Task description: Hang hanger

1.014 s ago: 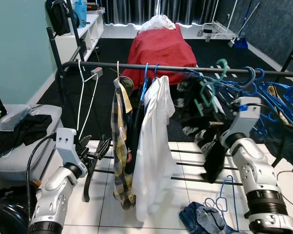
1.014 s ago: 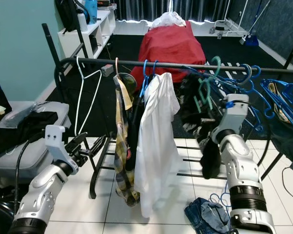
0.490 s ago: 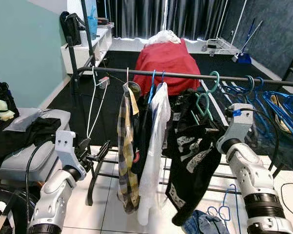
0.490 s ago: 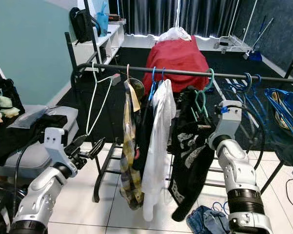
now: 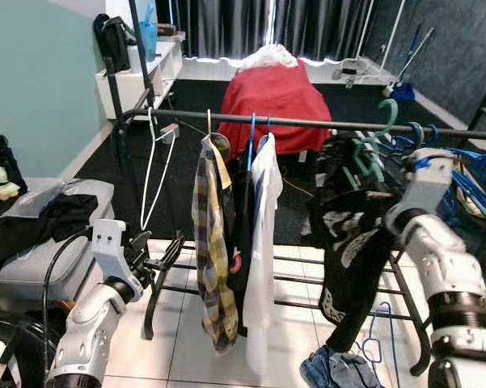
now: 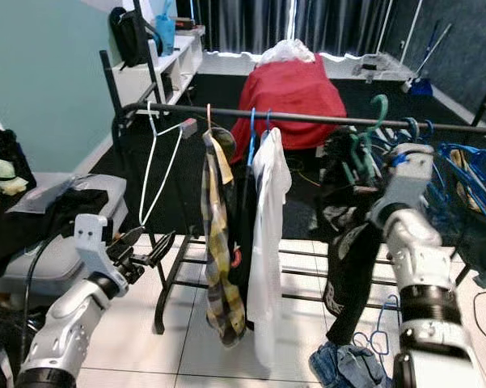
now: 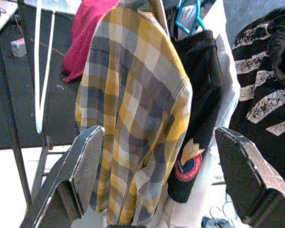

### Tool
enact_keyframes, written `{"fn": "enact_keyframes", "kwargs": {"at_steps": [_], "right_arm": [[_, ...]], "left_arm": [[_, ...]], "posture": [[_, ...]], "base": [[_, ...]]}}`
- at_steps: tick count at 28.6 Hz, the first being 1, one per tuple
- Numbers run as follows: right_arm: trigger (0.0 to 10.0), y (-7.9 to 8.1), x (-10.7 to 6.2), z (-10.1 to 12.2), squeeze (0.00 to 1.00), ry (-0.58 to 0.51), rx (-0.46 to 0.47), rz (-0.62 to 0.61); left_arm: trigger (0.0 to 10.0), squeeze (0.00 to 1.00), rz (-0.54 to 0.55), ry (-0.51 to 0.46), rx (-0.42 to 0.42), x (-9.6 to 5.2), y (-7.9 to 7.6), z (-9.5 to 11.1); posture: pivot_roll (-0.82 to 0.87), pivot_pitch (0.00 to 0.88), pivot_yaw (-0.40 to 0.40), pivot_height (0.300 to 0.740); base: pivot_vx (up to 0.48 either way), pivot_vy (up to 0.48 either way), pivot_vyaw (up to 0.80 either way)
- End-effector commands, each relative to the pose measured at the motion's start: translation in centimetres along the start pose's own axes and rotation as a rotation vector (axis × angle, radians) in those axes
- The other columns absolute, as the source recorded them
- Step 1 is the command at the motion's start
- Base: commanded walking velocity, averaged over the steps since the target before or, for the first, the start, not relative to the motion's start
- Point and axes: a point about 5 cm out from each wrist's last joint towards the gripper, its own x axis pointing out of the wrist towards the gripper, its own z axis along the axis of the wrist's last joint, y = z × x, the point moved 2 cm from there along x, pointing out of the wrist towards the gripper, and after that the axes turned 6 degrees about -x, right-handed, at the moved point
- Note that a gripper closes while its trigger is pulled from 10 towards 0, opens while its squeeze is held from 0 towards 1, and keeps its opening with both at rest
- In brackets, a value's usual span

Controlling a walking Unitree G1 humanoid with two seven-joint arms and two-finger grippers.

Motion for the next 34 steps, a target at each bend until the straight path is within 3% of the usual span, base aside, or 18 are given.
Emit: {"fn": "enact_keyframes", "kwargs": {"at_steps": [1,10,18,28,34], "right_arm": [[10.0,0.0,0.6,1.3,0.0,-0.043,-0.013,-0.005],[10.0,-0.2,1.6,1.8,0.0,0.012,-0.084,-0.065],[10.0,1.5,2.6,3.5,0.0,-0.018,-0.141,-0.007],[10.0,2.9,3.2,4.6,0.0,-0.012,-0.184,0.056],[10.0,2.1,3.3,4.4,0.0,0.022,-0.189,0.013]], "left_arm": [[10.0,0.0,0.004,0.015,0.003,-0.5,0.6,0.1],[10.0,0.0,0.013,0.044,0.039,-1.9,2.1,0.8],[10.0,0.0,0.057,0.058,0.067,-4.4,4.3,2.2],[10.0,0.0,0.065,0.078,0.065,-5.7,4.7,2.8],[10.0,0.0,0.064,0.092,0.063,-6.5,5.0,3.3]], "posture": [[-0.01,0.0,-0.009,0.74],[0.03,0.023,0.036,0.74],[0.07,0.073,0.069,0.74],[0.07,0.117,0.086,0.74],[0.1,0.144,0.1,0.74]], "base": [[0.0,0.0,0.0],[0.0,0.0,0.0],[0.0,0.0,0.0],[0.0,0.0,0.0],[0.0,0.0,0.0]]}}
